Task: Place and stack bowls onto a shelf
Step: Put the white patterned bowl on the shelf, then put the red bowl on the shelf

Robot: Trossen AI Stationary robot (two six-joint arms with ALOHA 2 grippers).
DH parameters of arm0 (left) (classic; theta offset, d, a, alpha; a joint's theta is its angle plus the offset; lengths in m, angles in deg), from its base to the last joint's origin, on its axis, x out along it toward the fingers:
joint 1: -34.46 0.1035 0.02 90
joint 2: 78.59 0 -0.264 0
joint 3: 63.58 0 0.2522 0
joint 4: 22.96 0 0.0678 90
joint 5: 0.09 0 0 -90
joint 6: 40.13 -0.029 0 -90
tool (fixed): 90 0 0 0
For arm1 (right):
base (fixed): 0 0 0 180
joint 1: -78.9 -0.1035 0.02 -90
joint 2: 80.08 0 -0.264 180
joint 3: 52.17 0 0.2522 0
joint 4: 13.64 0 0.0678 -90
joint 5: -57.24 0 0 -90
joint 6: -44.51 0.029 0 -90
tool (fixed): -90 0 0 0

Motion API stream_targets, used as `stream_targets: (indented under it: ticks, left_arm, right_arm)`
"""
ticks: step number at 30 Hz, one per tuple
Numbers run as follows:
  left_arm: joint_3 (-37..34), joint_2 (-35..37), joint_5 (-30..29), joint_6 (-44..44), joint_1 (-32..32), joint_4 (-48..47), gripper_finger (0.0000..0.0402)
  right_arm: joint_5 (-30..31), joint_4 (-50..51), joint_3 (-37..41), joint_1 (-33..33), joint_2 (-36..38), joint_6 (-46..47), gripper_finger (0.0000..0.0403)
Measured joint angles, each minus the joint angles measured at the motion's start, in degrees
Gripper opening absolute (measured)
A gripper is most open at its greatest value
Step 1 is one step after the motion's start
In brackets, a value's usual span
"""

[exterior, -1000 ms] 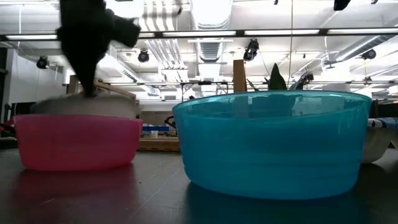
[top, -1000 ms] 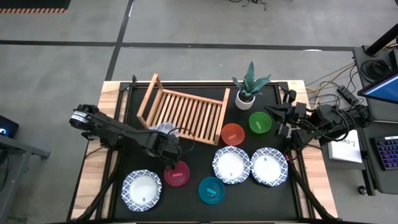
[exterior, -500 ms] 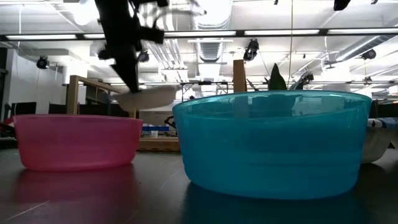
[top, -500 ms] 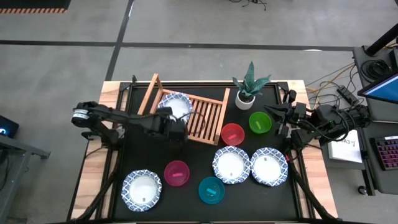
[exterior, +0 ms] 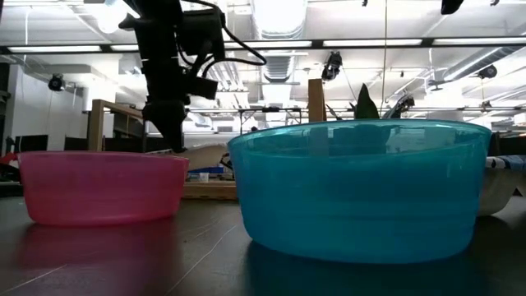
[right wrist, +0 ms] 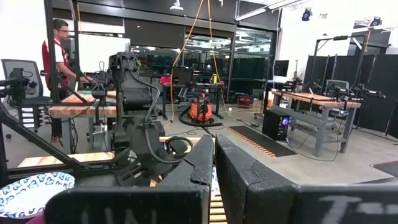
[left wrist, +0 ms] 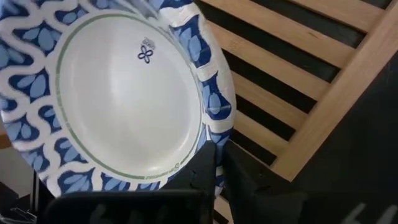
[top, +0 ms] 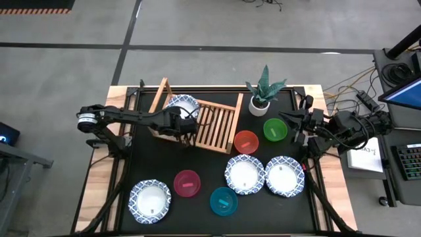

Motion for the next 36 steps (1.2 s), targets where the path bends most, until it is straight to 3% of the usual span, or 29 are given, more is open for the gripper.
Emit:
stream_targets:
  ticks: [16, 20, 28, 32, 36]
  left_arm:
    - [0.2, 0.0, 1.1, 2.5, 0.1, 1.7, 0.007]
    - [2.2, 0.0, 7.7, 6.3, -0.1, -1.5, 0.0085]
    - [8.6, 0.1, 30.2, 15.1, -4.6, -4.0, 0.0096]
    - [8.6, 0.2, 33.6, 19.5, -10.4, -4.1, 0.0096]
    - [7.8, 0.3, 31.2, 24.2, -16.6, -4.2, 0.0097]
  right_arm:
    - [0.0, 0.0, 0.0, 0.0, 0.0, 0.6, 0.0009]
    - [0.0, 0.1, 0.0, 0.0, 0.0, 0.8, 0.0009]
    - [0.0, 1.3, 0.0, 0.0, 0.0, 2.2, 0.0009]
    - [0.0, 2.6, 0.0, 0.0, 0.0, 3.4, 0.0009]
    - [0.0, 3.8, 0.0, 0.0, 0.0, 4.0, 0.0009]
